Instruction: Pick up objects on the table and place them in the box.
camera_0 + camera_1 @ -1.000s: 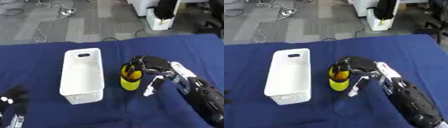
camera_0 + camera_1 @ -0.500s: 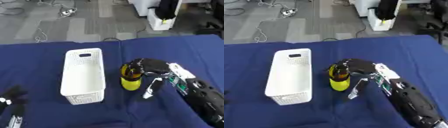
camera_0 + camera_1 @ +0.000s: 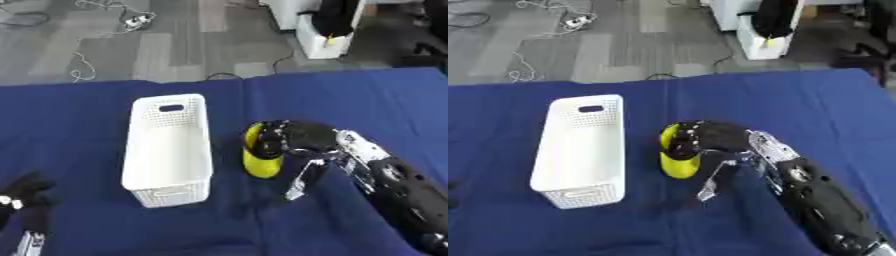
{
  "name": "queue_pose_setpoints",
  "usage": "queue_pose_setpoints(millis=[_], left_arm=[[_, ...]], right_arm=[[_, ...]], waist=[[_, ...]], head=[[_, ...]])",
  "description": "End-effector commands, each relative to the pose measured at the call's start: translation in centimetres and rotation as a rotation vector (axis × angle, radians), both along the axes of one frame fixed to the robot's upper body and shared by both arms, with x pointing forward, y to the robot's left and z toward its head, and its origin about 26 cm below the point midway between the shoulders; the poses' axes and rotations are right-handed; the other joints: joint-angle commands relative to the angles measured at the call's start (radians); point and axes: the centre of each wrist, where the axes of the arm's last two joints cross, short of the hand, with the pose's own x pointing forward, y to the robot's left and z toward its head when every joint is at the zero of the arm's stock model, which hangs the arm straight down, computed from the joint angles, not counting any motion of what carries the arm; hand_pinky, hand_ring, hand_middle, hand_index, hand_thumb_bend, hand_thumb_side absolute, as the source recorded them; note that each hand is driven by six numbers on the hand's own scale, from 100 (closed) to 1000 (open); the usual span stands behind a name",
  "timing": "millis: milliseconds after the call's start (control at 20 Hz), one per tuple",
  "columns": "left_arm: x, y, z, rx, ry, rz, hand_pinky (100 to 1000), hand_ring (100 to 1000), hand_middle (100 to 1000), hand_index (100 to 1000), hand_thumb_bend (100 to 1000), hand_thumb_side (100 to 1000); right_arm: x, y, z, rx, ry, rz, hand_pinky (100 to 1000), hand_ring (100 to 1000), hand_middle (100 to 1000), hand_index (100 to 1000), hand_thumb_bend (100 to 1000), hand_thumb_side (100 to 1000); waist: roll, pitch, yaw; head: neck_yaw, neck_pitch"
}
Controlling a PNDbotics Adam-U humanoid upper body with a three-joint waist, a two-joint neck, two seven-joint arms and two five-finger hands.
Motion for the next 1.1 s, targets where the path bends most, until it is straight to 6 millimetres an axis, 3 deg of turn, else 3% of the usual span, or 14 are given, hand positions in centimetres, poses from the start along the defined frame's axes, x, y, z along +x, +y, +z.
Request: queue_pose_setpoints(millis=[50, 150, 200, 250, 300, 350, 400, 450, 650, 1000, 1100], left_arm=[[-0.1, -0.3, 0.9, -0.001, -0.034, -0.018, 886, 665, 730, 936, 100, 840], [-0.1, -0.3, 0.9, -0.001, -0.034, -0.018, 886, 663, 730, 936, 100, 840], [-0.1, -0.3, 0.9, -0.001, -0.034, -0.018, 886, 663, 730, 936, 100, 840], [-0.1, -0.2, 0.9, -0.001, -0.033, -0.018, 886, 662, 730, 936, 100, 839], [-0.1, -0.2, 0.9, 0.000, -0.032, -0.018, 887, 662, 730, 936, 109, 845], [-0.1, -0.2, 0.9, 0.000, -0.031, -0.018, 886, 662, 730, 936, 100, 839], [-0.1, -0.2, 0.8, 0.000, -0.030, -0.018, 886, 662, 730, 936, 100, 839], [-0.1, -0.2, 0.8, 0.000, -0.030, -0.018, 887, 662, 731, 936, 100, 838], [-0.1, -0.2, 0.8, 0.000, -0.028, -0.019, 887, 662, 731, 936, 100, 838], [-0.1, -0.2, 0.7, 0.000, -0.025, -0.020, 886, 663, 731, 936, 100, 837], [-0.1, -0.2, 0.7, -0.001, -0.025, -0.020, 886, 663, 730, 936, 100, 837]], right_arm=[[0.1, -0.3, 0.6, 0.019, -0.030, 0.001, 208, 288, 302, 409, 773, 481], [0.1, -0.3, 0.6, 0.049, -0.037, 0.010, 100, 170, 173, 293, 746, 382], [0.1, -0.3, 0.6, 0.058, -0.040, 0.014, 100, 170, 173, 293, 746, 382], [0.1, -0.2, 0.7, 0.059, -0.041, 0.016, 100, 100, 100, 231, 707, 372], [0.1, -0.2, 0.7, 0.058, -0.042, 0.018, 100, 100, 100, 201, 634, 450], [0.0, -0.1, 0.7, 0.057, -0.043, 0.020, 100, 100, 100, 175, 500, 541], [0.0, -0.1, 0.7, 0.055, -0.042, 0.021, 100, 100, 100, 151, 425, 624], [0.0, -0.1, 0.7, 0.047, -0.040, 0.022, 100, 100, 100, 141, 398, 642], [-0.1, 0.2, 0.4, 0.007, -0.024, 0.023, 100, 100, 100, 126, 342, 721], [-0.3, 0.8, 0.0, -0.034, 0.002, 0.037, 100, 100, 100, 108, 283, 758], [-0.3, 0.9, 0.0, -0.026, 0.003, 0.044, 100, 100, 100, 105, 262, 730]], waist=[[0.000, -0.011, -0.001], [0.001, -0.012, -0.002], [0.001, -0.012, -0.002], [0.002, -0.013, -0.003], [0.002, -0.014, -0.004], [0.003, -0.015, -0.005], [0.004, -0.016, -0.006], [0.004, -0.018, -0.007], [0.006, -0.022, -0.010], [0.007, -0.028, -0.014], [0.007, -0.029, -0.014]], head=[[-0.006, -0.010], [-0.006, -0.009], [-0.005, -0.009], [-0.006, -0.009], [-0.006, -0.009], [-0.006, -0.009], [-0.006, -0.010], [-0.006, -0.010], [-0.007, -0.011], [-0.010, -0.013], [-0.010, -0.013]])
